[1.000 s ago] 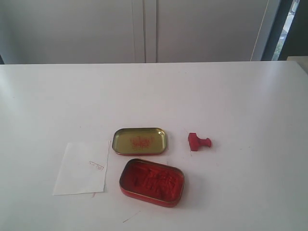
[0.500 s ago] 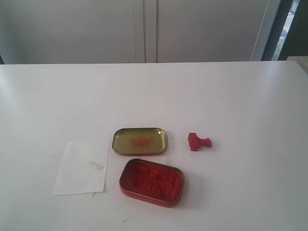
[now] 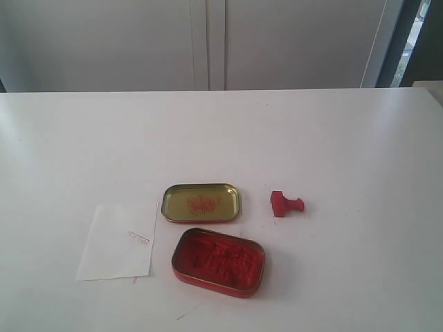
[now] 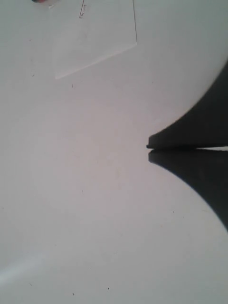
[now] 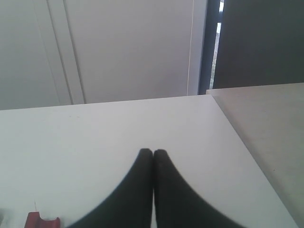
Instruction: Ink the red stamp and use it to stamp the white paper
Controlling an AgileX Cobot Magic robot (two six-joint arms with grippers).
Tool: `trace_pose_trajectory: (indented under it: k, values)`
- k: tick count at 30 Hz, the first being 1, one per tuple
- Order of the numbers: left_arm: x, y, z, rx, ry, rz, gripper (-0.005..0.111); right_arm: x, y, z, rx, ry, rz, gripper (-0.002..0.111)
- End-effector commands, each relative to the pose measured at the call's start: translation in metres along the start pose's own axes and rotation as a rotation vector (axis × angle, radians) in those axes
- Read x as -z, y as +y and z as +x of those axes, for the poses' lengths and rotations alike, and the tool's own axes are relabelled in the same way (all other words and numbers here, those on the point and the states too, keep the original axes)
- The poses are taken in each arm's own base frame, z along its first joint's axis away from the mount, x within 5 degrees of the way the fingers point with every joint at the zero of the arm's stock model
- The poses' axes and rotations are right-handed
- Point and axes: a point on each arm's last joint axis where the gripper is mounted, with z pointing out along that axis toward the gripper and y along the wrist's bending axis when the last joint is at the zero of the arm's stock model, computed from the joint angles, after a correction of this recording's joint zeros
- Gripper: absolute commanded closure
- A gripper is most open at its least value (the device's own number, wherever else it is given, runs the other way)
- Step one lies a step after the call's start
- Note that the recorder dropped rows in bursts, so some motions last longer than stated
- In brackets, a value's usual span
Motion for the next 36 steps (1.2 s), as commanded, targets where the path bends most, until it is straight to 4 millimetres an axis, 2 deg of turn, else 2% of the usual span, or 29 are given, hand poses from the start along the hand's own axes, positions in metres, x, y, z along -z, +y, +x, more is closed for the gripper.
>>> trace_pose_trajectory:
  k: [1,11,23,25,30,36]
  values:
    - [-0.001,0.0,0.003,0.007,0.012,0.0,0.107,0.001,-0.001,0.0,0.002,-0.012,0.007,0.108]
    - [-0.001,0.0,0.003,0.007,0.012,0.0,0.107,0.024,0.001,-0.005,0.01,-0.122,0.003,0.108]
    - [-0.001,0.0,0.003,0.007,0.012,0.0,0.107,0.069,0.004,-0.005,0.024,-0.337,-0.005,0.108]
    - [-0.001,0.0,0.003,0.007,0.012,0.0,0.107,0.067,0.003,0.006,0.023,-0.345,-0.001,0.108]
    - [-0.001,0.0,0.003,0.007,0.012,0.0,0.107,0.046,0.0,0.055,0.015,-0.23,0.003,0.108]
    - [-0.001,0.0,0.003,0.007,0.012,0.0,0.107,0.033,-0.002,0.082,0.01,-0.139,0.006,0.108]
